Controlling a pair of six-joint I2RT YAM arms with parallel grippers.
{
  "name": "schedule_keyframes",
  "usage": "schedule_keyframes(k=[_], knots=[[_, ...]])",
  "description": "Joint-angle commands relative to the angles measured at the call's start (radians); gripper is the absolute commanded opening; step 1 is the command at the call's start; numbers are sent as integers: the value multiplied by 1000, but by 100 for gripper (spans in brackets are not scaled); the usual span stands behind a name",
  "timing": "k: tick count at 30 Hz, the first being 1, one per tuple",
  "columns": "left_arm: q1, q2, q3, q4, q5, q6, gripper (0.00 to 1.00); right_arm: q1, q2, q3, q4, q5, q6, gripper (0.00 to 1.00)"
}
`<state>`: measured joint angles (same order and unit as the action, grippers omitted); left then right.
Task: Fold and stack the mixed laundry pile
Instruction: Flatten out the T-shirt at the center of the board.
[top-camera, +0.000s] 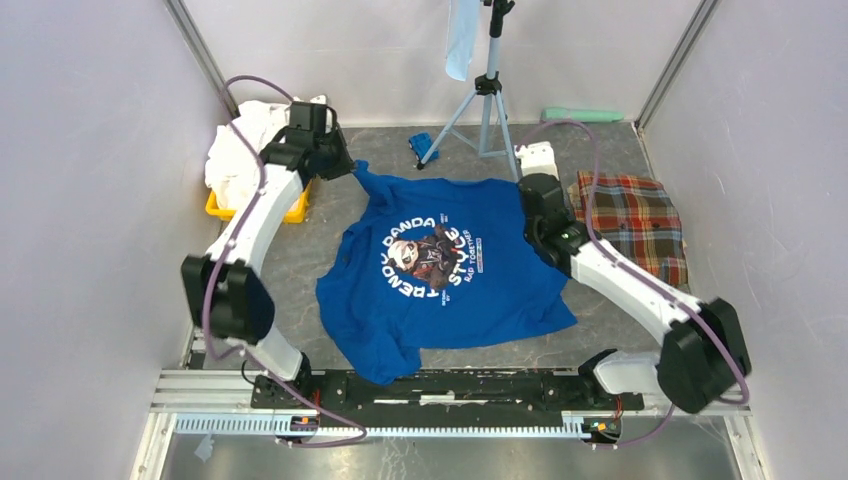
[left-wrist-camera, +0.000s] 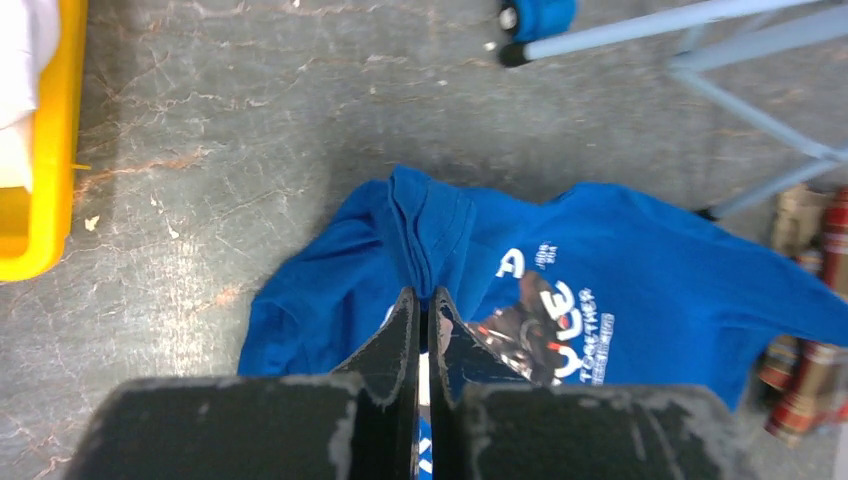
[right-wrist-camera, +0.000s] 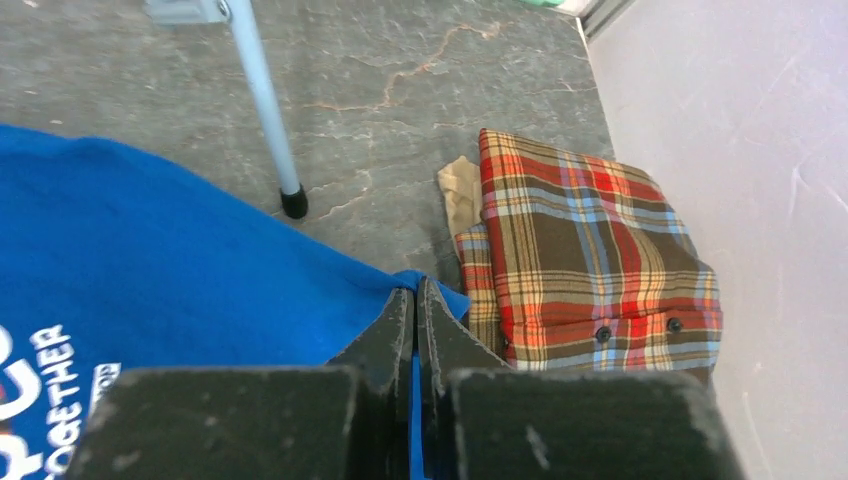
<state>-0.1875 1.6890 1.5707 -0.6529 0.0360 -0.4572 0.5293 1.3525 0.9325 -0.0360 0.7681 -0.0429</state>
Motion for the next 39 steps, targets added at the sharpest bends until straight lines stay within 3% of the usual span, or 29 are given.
schedule_keyframes(k=[1,5,10,14,21,29,35,39], knots=[[2,-232,-72,102,40,-15,2,-2,-186,-67,28,-125,63,0],[2,-379,-63,82,88,18,2,-2,-374,-73,29,-284,51,0],[2,-546,69,63,298,119,2,-1,-611,23,61,-458,-4,0],[2,-670,202,34,385,166,2,-2,-739,149,39,-567,-20,0],[2,-756,519,-66,447,153,2,-2,-731,566,-247,-675,2,0],[2,-826,720,-30,527,73,2,-16,-689,995,-420,-826,73,0],[2,-791,833,76,547,-31,2,-40,-673,1105,-450,-831,134,0],[0,-715,847,86,497,-50,2,-77,-630,1069,-493,-640,115,0]])
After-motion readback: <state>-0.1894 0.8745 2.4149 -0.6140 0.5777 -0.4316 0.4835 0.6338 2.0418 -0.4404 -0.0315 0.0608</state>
